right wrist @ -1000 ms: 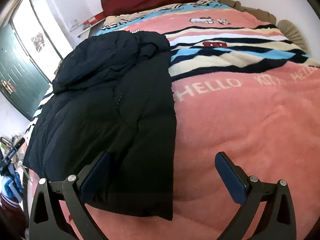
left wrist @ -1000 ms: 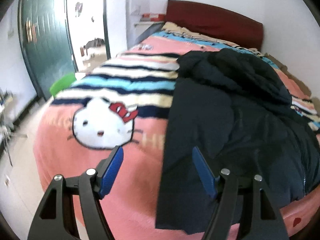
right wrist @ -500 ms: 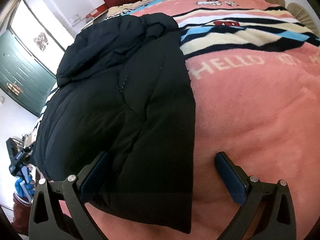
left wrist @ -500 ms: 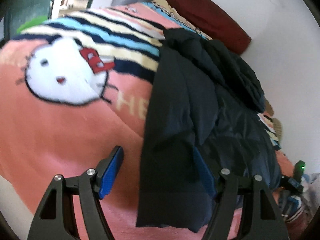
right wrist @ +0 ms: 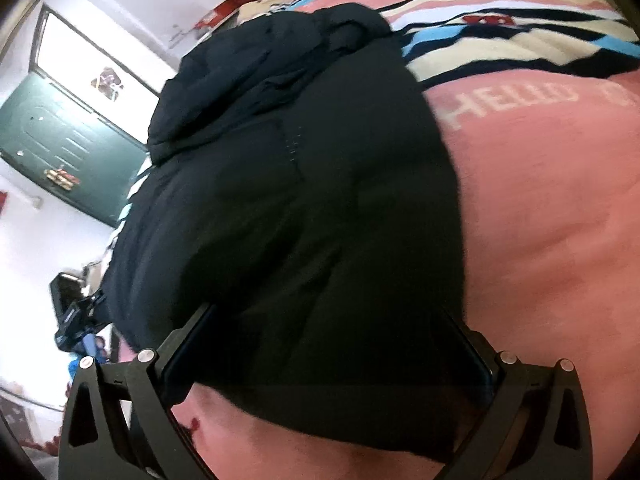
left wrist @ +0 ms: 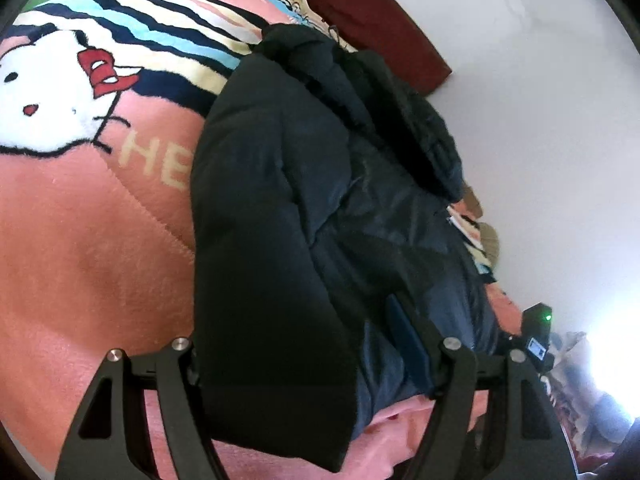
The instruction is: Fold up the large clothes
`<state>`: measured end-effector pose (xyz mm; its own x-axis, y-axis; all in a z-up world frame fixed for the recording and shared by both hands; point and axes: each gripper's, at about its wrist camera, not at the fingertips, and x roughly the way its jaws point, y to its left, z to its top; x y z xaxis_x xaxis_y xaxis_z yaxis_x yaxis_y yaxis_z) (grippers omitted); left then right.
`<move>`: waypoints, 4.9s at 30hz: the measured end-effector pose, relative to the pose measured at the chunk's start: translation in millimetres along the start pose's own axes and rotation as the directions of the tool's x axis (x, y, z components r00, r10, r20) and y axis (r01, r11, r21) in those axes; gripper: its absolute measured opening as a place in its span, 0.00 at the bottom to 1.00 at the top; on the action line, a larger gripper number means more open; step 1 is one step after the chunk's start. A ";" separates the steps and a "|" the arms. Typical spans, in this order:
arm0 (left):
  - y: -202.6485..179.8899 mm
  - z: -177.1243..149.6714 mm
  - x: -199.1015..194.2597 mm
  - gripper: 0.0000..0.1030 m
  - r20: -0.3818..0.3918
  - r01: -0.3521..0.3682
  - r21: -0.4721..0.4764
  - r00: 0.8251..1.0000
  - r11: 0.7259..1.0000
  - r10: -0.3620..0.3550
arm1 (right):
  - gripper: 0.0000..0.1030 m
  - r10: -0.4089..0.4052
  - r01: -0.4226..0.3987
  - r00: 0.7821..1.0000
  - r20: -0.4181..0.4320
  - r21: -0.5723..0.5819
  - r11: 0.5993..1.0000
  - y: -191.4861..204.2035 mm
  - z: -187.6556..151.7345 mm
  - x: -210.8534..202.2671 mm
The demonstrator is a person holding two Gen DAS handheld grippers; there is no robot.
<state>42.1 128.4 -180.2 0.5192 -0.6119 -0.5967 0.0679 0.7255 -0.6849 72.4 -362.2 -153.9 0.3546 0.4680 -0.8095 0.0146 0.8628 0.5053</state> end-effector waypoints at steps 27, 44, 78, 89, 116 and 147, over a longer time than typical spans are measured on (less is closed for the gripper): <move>-61.1 28.3 -34.5 0.17 0.029 0.073 0.153 0.996 0.986 -0.079 | 0.17 0.246 -0.246 0.969 0.000 0.008 0.969 13.2 15.6 -15.2; -111.6 150.0 -53.7 0.17 0.136 0.207 0.108 0.966 0.972 -0.221 | 0.17 0.451 -0.478 0.847 0.281 0.034 0.877 5.1 113.3 -70.3; -44.0 396.0 251.4 0.32 0.034 -0.143 -0.008 0.989 0.990 0.143 | 0.28 0.104 -0.205 0.957 0.271 0.378 0.903 -41.4 365.5 144.2; -26.8 401.8 210.5 0.50 0.082 0.111 -0.176 0.992 0.978 -0.098 | 0.65 0.155 -0.275 0.938 0.312 0.393 0.877 -39.6 360.7 128.5; -175.3 347.3 186.4 0.56 0.065 -0.161 0.250 0.987 0.955 0.149 | 0.87 -0.018 0.061 0.945 0.326 -0.122 0.991 120.6 334.9 59.1; -151.9 393.9 401.1 0.63 0.034 -0.516 0.402 0.834 0.757 0.551 | 0.98 -0.313 0.320 0.946 0.083 -0.093 0.943 94.0 417.5 233.6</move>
<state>575.7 -103.1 -150.8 0.4990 -0.1003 -0.8608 0.1263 0.9911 -0.0423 546.9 -251.5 -170.6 0.4089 0.1569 -0.8990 0.0399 0.9811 0.1894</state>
